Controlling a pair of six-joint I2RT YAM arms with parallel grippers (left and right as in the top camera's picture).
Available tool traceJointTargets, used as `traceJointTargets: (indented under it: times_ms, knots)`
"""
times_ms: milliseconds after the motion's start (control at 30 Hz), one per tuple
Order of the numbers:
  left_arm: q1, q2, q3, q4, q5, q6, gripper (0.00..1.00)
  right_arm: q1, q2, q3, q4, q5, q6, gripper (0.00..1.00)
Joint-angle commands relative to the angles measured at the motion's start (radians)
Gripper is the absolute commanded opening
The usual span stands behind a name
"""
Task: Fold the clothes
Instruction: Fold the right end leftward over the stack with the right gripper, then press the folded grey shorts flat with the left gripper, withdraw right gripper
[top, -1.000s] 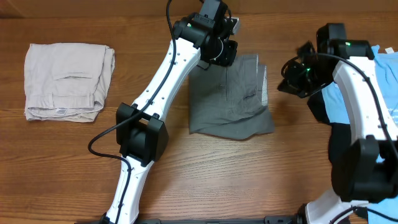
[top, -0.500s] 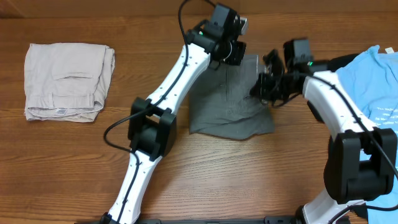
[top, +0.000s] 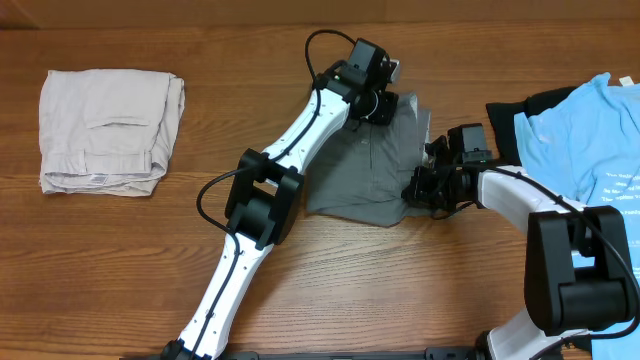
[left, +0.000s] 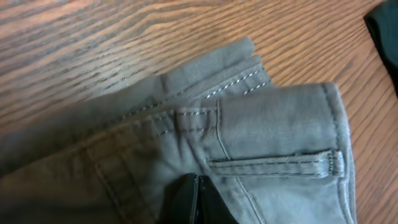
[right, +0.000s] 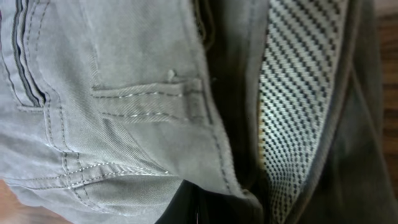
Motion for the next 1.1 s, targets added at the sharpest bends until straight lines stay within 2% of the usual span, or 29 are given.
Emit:
traceJointTargets:
  times_ms: [0,200,300,567,767,900,1067]
  knots:
    - [-0.004,0.005,0.051,-0.009,0.031,-0.006,0.04,-0.019,0.042,-0.042,-0.027,0.085,0.030,0.04]
    - [-0.002,-0.043,0.182,-0.038,0.116,-0.007,0.04,-0.023,0.008,0.046,-0.101,-0.041,-0.053,0.04]
    - [-0.003,-0.046,0.208,-0.045,0.116,-0.034,0.11,-0.023,-0.034,0.100,-0.166,-0.052,-0.052,0.04]
    - [-0.035,-0.014,0.131,-0.015,0.013,-0.040,0.14,-0.023,-0.121,0.142,-0.250,-0.037,-0.052,0.04]
    - [-0.046,0.036,0.058,0.088,0.011,-0.063,0.17,-0.023,-0.120,0.136,-0.264,-0.004,-0.051,0.04]
    - [-0.046,0.072,0.053,0.106,0.010,-0.082,0.23,-0.023,-0.120,0.135,-0.265,0.065,-0.044,0.04]
    - [-0.046,0.094,0.053,0.119,0.010,-0.104,0.21,-0.023,-0.120,0.133,-0.262,0.068,-0.044,0.04]
